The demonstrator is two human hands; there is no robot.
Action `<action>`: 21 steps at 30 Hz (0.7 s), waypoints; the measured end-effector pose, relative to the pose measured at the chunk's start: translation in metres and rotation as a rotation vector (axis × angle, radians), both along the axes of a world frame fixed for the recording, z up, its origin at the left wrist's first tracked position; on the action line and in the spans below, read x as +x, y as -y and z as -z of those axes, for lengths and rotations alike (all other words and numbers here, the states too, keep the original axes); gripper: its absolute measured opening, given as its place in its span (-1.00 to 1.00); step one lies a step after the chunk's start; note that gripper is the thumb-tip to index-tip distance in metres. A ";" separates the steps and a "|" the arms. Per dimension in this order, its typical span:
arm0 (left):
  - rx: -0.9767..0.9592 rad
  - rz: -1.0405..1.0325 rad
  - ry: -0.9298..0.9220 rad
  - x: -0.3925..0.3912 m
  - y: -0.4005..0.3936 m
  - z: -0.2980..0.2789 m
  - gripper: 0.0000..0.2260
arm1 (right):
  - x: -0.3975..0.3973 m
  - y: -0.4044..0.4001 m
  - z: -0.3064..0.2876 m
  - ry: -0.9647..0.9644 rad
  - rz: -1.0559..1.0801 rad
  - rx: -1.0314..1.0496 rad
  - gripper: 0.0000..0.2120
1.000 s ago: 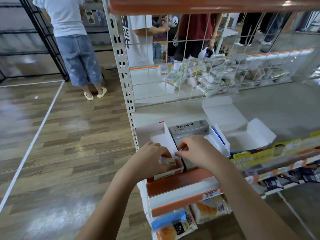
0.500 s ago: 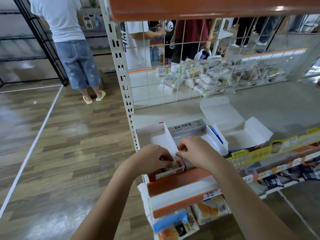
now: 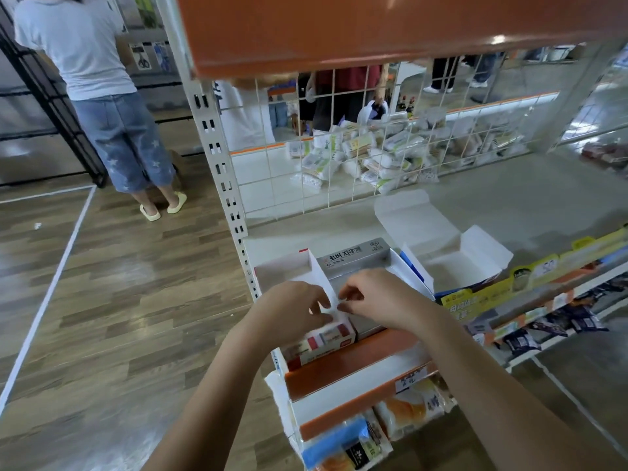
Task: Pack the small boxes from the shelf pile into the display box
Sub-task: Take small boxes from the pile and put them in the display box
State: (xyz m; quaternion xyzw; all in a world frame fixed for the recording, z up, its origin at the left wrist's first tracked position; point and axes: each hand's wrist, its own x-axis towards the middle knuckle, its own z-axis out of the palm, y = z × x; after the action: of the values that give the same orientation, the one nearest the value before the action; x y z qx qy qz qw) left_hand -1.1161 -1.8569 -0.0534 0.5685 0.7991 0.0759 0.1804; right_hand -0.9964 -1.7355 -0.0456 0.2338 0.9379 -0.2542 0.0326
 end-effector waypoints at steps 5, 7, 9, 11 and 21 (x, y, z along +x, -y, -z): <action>0.248 -0.001 -0.175 0.003 -0.030 -0.023 -0.74 | 0.012 -0.029 -0.015 -0.108 -0.028 0.134 -0.69; 0.284 0.036 -0.234 0.011 -0.051 -0.028 -0.72 | 0.021 -0.046 -0.017 -0.121 -0.009 0.214 -0.69; 0.276 0.124 -0.280 0.025 -0.081 -0.031 -0.71 | 0.038 -0.068 -0.019 -0.098 0.053 0.274 -0.65; 0.253 0.204 -0.286 0.042 -0.110 -0.032 -0.69 | 0.060 -0.093 -0.022 -0.063 0.138 0.299 -0.61; 0.217 0.419 -0.274 0.144 -0.268 -0.046 -0.64 | 0.198 -0.216 -0.027 0.044 0.415 0.325 -0.61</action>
State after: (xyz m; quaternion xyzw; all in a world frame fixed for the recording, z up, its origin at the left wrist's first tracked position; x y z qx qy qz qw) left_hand -0.9719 -1.5893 -0.0074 0.7423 0.6683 0.0444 0.0204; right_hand -0.7985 -1.5191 -0.0185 0.4290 0.8974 -0.0965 -0.0379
